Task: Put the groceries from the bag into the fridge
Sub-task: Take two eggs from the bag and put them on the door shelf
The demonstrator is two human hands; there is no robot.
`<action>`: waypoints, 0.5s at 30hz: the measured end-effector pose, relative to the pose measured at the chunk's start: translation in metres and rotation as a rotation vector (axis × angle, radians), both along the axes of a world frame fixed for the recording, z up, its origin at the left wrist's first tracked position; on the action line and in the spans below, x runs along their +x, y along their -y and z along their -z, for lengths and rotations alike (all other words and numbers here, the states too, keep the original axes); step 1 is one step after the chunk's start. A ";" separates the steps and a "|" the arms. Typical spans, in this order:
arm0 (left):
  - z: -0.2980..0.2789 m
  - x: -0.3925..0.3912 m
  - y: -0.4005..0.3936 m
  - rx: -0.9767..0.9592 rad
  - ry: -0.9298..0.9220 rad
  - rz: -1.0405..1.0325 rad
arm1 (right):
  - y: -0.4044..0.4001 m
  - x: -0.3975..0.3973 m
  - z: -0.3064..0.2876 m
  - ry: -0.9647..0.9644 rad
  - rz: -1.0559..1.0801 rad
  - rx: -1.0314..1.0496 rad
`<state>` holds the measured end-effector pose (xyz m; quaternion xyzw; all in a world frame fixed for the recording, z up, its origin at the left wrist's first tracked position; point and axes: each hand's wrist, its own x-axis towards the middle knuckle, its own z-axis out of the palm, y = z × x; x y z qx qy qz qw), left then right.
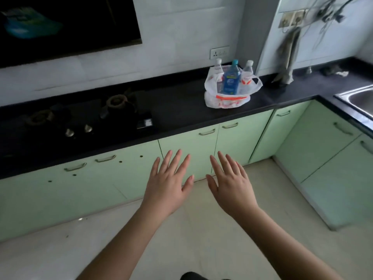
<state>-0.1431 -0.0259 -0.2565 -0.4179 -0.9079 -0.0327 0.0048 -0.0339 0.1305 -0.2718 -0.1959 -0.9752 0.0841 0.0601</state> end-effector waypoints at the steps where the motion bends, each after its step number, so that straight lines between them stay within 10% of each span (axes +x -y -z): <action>1: -0.001 -0.001 -0.011 0.003 -0.002 0.014 | -0.010 0.002 -0.001 -0.007 0.020 0.000; 15: 0.004 -0.088 -0.147 0.050 -0.022 0.178 | -0.122 -0.045 -0.005 -0.019 0.204 -0.015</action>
